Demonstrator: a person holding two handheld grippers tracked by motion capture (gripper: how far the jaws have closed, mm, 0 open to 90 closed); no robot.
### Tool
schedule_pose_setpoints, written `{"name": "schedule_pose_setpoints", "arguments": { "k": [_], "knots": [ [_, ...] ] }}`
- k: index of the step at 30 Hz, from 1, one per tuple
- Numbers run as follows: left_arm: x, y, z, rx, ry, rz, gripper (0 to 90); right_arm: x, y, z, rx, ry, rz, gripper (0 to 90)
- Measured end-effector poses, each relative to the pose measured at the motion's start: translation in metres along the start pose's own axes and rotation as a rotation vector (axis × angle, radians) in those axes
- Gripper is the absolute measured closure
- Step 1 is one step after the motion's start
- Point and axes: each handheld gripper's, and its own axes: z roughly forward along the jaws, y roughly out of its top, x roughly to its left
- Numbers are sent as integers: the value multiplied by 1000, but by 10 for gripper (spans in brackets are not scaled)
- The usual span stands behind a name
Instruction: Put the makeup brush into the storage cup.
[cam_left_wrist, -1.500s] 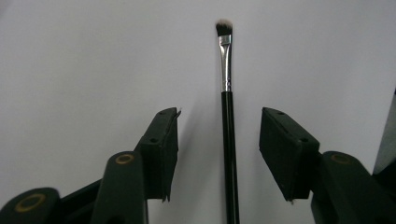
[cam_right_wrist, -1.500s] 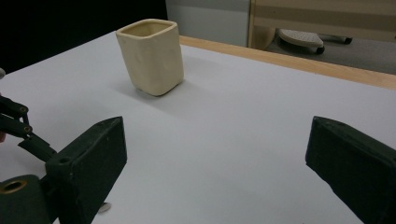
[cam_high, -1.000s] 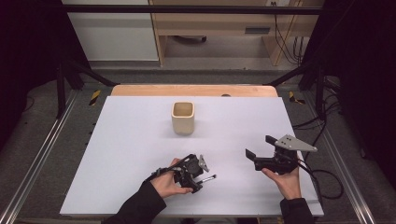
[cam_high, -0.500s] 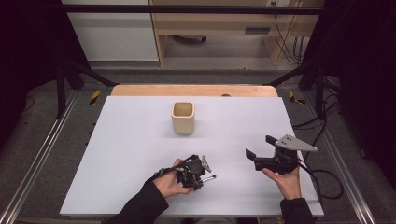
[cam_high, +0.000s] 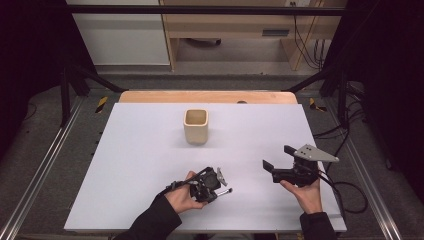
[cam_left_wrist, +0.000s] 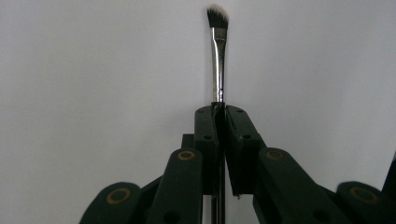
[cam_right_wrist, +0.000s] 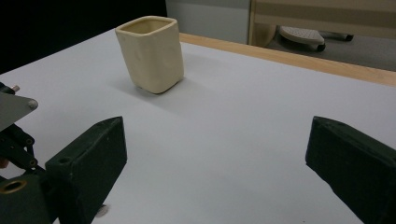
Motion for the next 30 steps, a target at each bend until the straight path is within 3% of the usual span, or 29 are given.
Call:
{"name": "schedule_pose_setpoints", "arguments": {
  "k": [10,16,30],
  "knots": [
    [-1,0,0,2,6,-1,839,-1,0,0,0,-4,-2,57],
    [-4,-1,-3,-8,9,21,840,-1,0,-1,-3,-3,1,57],
    [2,-11,-29,-123,30,-15,840,-1,0,-1,-2,-2,0,58]
  ]
}}
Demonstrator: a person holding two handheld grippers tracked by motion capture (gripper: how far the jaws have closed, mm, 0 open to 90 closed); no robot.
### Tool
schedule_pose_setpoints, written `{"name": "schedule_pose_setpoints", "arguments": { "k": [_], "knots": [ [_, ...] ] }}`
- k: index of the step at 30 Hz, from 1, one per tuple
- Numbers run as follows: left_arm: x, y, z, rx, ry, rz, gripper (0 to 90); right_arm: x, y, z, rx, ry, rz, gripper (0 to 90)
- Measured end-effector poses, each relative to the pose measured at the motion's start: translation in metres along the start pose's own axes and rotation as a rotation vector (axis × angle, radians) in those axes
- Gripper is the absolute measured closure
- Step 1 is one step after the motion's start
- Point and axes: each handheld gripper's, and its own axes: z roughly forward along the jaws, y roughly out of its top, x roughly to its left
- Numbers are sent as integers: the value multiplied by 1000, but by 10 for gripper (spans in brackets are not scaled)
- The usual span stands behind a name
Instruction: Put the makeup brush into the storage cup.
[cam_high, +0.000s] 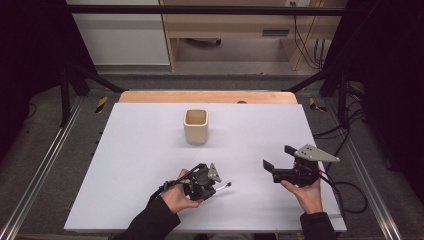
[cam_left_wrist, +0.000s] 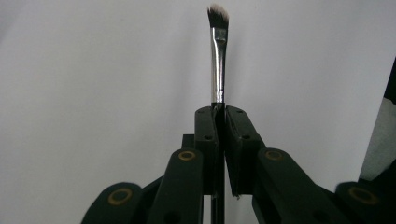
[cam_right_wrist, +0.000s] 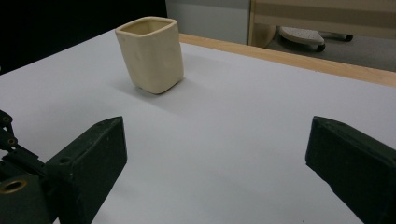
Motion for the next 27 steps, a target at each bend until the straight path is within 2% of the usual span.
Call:
{"name": "schedule_pose_setpoints", "arguments": {
  "k": [6,9,10,11,19,23,25,27],
  "knots": [
    [5,-5,-12,-61,20,-41,840,0,0,0,1,0,-2,57],
    [9,-9,-21,-119,31,-80,840,0,0,0,2,0,0,57],
    [9,-9,-21,-119,31,-80,840,0,0,0,2,0,0,57],
    [10,-11,-25,-149,44,-99,840,0,0,0,2,-1,0,56],
    [17,-18,-37,-213,79,-150,841,0,-1,1,6,2,0,57],
    [21,-21,-44,-282,111,-198,841,0,-1,0,6,1,-3,57],
    [22,-22,-46,-294,117,-206,841,0,-1,0,5,1,-1,57],
    [25,-24,-50,-334,135,-241,841,0,-1,0,4,2,-2,57]
  ]
}}
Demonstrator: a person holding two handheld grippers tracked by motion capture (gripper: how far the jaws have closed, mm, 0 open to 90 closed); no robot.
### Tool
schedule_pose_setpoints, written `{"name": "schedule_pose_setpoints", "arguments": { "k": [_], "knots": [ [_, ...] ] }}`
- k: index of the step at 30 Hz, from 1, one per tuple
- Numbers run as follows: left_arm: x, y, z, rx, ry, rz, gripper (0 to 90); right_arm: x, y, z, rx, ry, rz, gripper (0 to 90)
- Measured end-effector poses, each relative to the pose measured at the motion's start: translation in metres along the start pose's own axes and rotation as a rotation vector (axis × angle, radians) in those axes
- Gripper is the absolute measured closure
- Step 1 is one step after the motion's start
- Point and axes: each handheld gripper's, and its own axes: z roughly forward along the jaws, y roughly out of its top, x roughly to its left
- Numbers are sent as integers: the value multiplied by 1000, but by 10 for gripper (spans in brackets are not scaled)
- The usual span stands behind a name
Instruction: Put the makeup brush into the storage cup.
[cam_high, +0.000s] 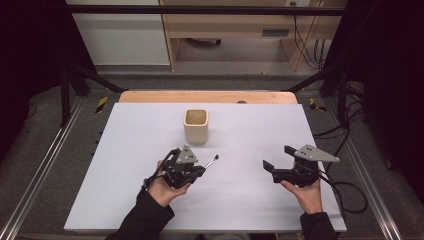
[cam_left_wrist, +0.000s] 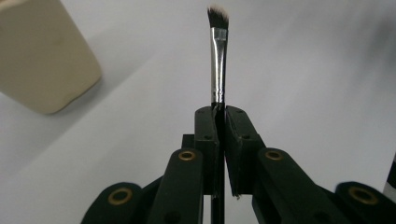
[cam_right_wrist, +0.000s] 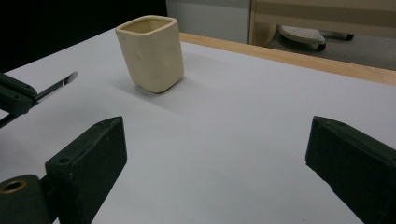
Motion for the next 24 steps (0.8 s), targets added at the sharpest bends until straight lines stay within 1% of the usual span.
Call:
{"name": "schedule_pose_setpoints", "arguments": {
  "k": [1,3,4,5,6,7,8,16,19,20,24],
  "knots": [
    [0,0,0,0,0,0,841,0,0,0,0,0,0,57],
    [5,0,-5,-31,18,-25,841,0,0,0,2,1,1,56],
    [6,0,-7,-39,25,-34,840,0,0,1,4,-1,2,56],
    [6,0,-7,-39,25,-34,840,0,0,1,4,-1,2,56],
    [8,0,-9,-51,29,-42,841,1,0,1,4,-1,0,56],
    [10,0,-12,-71,43,-58,841,0,0,1,4,0,1,56],
    [10,0,-12,-71,43,-58,840,0,0,1,4,0,2,56],
    [20,0,-23,-160,80,-102,840,0,-1,2,7,1,-2,55],
    [22,0,-25,-174,82,-108,840,0,-1,2,11,-3,1,55],
    [23,0,-27,-189,91,-112,840,1,-1,2,12,-2,4,55],
    [25,1,-29,-207,99,-117,840,1,-1,2,11,-1,2,55]
  ]
}}
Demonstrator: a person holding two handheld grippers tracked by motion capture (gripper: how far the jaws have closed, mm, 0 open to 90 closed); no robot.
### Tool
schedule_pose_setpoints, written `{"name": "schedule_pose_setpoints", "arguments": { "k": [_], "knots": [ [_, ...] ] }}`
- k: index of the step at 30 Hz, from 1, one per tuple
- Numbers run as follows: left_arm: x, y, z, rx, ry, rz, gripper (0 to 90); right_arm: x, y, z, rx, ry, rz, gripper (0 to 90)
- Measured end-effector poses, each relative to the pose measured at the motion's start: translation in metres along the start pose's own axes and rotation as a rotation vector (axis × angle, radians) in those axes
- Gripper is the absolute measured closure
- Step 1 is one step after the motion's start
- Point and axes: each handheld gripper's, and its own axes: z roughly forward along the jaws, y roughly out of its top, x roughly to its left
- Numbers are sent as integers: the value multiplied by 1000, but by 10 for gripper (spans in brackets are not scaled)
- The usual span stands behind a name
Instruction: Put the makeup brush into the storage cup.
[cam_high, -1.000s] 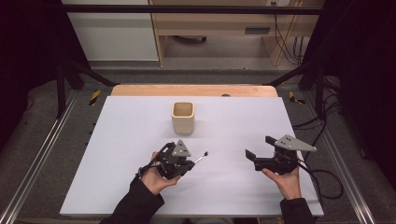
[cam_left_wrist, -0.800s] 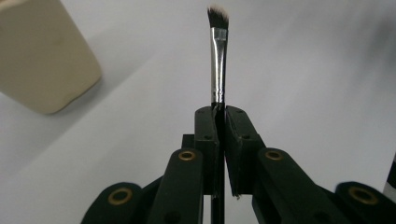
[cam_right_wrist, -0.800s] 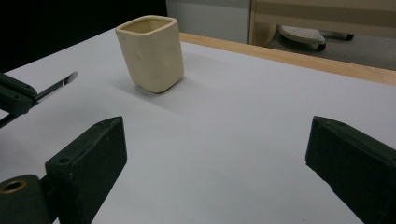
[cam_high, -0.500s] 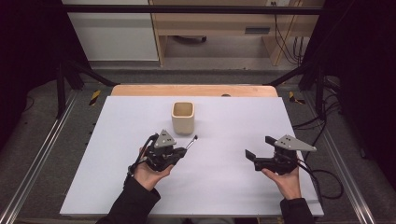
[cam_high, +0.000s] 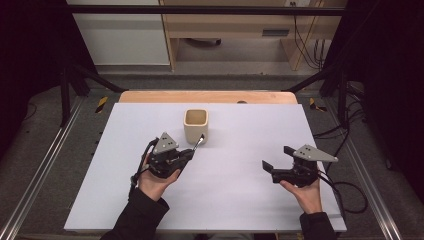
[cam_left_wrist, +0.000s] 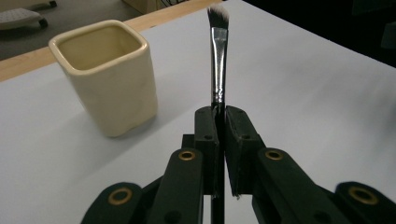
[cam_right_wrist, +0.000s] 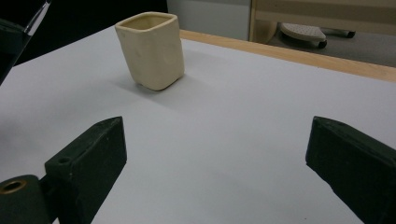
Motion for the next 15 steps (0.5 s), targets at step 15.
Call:
{"name": "schedule_pose_setpoints", "arguments": {
  "k": [15],
  "knots": [
    [10,16,-9,-98,40,-22,840,0,0,0,0,-1,0,54]
  ]
}}
